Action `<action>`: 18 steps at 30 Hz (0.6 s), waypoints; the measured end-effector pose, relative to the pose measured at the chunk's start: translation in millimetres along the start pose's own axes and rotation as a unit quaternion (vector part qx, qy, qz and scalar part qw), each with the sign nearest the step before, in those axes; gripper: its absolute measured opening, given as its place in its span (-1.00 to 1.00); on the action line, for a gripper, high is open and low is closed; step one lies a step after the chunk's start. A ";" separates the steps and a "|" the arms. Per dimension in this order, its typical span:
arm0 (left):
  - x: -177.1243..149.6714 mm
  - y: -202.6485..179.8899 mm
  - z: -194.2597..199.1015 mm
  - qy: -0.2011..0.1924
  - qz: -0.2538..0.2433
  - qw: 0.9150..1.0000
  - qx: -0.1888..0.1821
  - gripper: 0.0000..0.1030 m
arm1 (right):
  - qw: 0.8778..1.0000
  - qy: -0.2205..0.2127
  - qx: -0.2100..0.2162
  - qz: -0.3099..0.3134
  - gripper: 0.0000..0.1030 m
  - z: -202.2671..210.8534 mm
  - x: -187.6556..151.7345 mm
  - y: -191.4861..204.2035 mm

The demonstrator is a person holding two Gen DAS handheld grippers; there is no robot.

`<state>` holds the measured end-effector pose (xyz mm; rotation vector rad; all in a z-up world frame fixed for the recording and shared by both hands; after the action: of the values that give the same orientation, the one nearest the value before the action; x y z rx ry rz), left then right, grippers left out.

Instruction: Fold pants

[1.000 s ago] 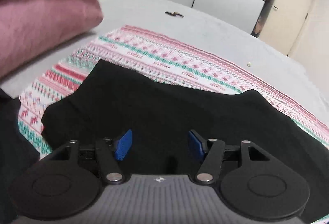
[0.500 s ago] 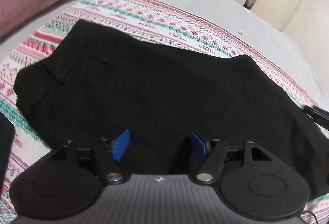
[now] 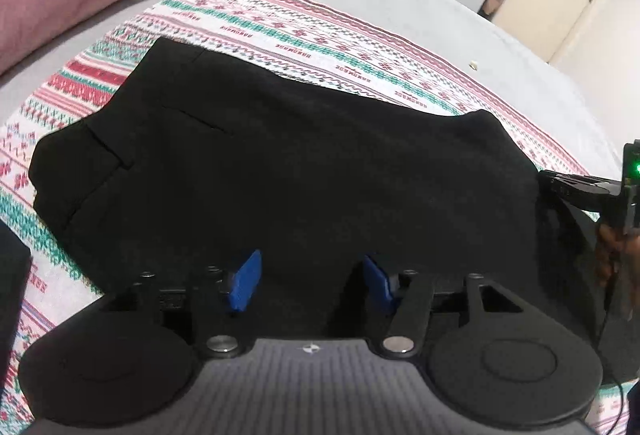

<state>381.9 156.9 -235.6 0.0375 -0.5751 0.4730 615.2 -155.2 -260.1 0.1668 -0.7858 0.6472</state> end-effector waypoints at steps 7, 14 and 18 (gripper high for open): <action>-1.7 3.6 2.6 -0.002 0.002 1.000 0.008 0.50 | 0.997 -0.003 -0.064 0.052 -0.89 -13.1 -2.4 7.6; 20.8 34.9 13.6 -0.038 0.037 0.998 0.043 0.54 | 0.996 -0.074 -0.036 -0.046 0.48 67.2 -35.5 -17.7; 19.0 65.9 -8.8 0.002 0.087 0.994 0.063 0.53 | 0.994 -0.019 -0.023 -0.107 0.51 93.4 -113.7 -81.7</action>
<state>371.4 225.2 -239.2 0.1081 -0.5454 0.6784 547.9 -309.3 -266.6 0.2193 -0.8060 0.4244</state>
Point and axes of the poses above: each gripper's, at about its wrist camera, not at the fingertips, and z roughly against the way its jaws point, y to its left, x to its top, the point moved 10 cm from there along -z, roughly the way its jaws point, and after that the axes turned 13 degrees about x, right-handed, at the moved point
